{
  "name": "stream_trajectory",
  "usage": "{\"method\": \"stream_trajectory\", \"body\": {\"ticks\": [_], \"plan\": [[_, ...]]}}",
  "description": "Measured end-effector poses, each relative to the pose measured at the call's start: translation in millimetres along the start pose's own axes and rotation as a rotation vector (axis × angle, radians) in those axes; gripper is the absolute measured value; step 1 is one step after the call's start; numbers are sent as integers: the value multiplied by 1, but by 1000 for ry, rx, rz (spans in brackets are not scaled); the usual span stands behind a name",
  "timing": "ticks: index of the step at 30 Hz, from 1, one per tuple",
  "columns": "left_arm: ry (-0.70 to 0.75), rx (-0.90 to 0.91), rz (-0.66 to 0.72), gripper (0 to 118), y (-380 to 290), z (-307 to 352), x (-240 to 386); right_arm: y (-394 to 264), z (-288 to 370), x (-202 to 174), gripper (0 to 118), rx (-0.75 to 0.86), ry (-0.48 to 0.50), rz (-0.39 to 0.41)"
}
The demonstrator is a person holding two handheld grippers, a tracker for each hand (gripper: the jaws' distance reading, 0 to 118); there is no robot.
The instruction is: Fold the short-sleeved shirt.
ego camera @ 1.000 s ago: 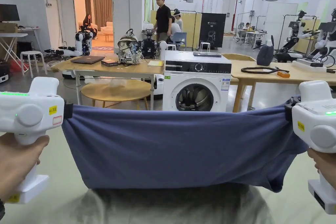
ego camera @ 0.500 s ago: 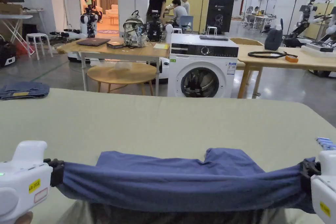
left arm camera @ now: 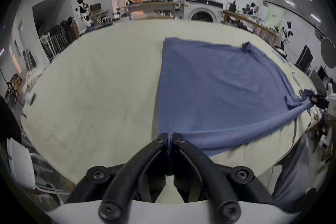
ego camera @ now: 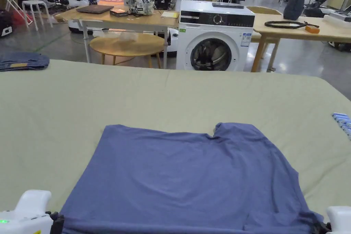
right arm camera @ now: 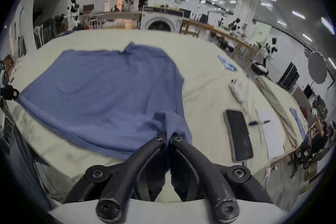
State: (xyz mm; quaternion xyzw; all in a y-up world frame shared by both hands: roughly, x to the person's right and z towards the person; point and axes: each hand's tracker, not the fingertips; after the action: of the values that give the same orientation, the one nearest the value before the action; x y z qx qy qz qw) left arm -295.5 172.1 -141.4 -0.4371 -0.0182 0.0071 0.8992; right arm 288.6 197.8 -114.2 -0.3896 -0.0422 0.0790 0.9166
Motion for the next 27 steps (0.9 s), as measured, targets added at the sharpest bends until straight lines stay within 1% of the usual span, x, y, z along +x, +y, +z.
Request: {"method": "stream_trajectory", "body": {"ticks": [4, 6, 8, 10, 11, 12, 13, 14, 15, 17, 18, 19, 22, 24, 26, 27], "plan": [[-2, -102, -2, 0, -10, -14, 3, -20, -28, 5, 2, -110, 19, 25], [2, -134, -2, 0, -14, -24, 2, -27, -34, 1, 4, -168, 30, 62], [5, -154, -4, 0, -17, -33, 2, -34, -41, -3, 6, -204, 31, 80], [5, -154, 8, 0, -15, -35, 2, -38, -44, -5, 13, -209, 32, 83], [4, -163, 15, 0, -15, -36, 1, -38, -43, -5, 21, -204, 30, 83], [2, -168, 15, 4, -13, -36, 1, -36, -42, -4, 40, -201, 28, 79], [0, -172, 13, 8, -12, -36, 1, -33, -42, -4, 57, -203, 19, 75], [-2, -175, 12, 15, -10, -35, 0, -31, -41, -3, 69, -205, 5, 72], [-7, -172, 10, 33, -6, -26, 2, -27, -38, -1, 71, -206, -24, 68], [-18, -163, 21, 38, -1, -17, 4, -20, -27, 4, 71, -196, -53, 53], [-9, -144, 31, 44, 2, -12, 5, -15, -23, 7, 71, -172, -48, 45], [-5, -106, 36, 45, 5, -9, 5, -8, -16, 10, 71, -135, -44, 30], [-63, -1, 75, 45, 20, 4, 13, 16, 11, 7, 71, -34, -32, -3], [-89, 54, 64, 45, 26, 4, 19, 27, 20, 1, 71, 39, -16, -27], [-93, 120, 37, 45, 37, 7, 33, 32, 16, -10, 71, 160, 13, -56], [-90, 149, 29, 45, 41, 12, 39, 35, 15, -16, 68, 189, 16, -62]]}}
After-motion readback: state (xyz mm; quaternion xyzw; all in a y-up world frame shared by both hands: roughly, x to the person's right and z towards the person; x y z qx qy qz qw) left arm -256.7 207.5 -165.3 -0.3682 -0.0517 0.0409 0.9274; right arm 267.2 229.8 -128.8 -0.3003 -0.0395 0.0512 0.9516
